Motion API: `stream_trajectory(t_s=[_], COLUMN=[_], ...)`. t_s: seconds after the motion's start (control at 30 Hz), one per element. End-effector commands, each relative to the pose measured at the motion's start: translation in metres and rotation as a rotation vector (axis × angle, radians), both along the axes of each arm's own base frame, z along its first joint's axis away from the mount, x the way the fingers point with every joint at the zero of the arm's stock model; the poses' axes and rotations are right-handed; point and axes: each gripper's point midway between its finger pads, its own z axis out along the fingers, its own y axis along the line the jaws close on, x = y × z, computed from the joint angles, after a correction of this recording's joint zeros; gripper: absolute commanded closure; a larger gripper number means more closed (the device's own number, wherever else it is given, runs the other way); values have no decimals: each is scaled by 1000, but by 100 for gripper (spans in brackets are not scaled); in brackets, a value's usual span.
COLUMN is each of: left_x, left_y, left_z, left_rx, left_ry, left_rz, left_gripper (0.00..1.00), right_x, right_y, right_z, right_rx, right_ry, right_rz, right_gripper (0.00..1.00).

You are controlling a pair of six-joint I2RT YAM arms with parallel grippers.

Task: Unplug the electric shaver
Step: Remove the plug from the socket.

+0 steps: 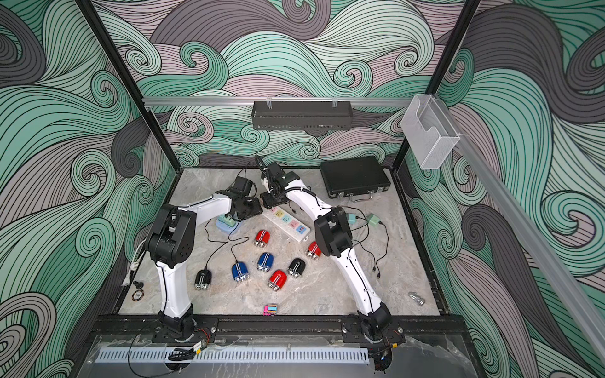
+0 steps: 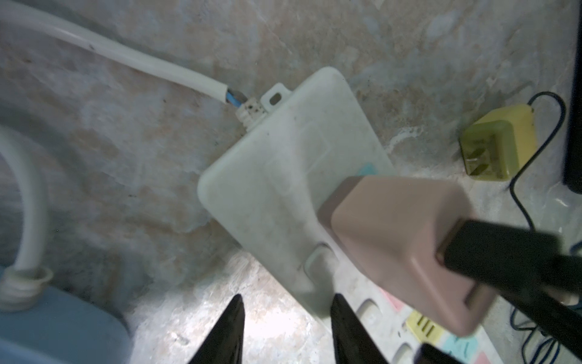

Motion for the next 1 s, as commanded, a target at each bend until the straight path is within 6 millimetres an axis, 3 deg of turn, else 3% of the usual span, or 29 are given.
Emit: stream_trajectory(t_s=[0.0,0.43,0.97], left_x=[0,-11,-14], left_y=[5,5,3], left_z=[-11,-28,-34], left_rx=[-4,-43,-70], left_ry=[25,68,93], left_rz=[7,24,34], left_gripper=[56,57,57], right_x=[-1,9,12], right_y=[4,21,34], right_z=[-1,-5,-17], right_rx=[-4,38,58], right_ry=[-5,-35,-69], right_rz=[43,114,205], right_gripper=[45,47,52])
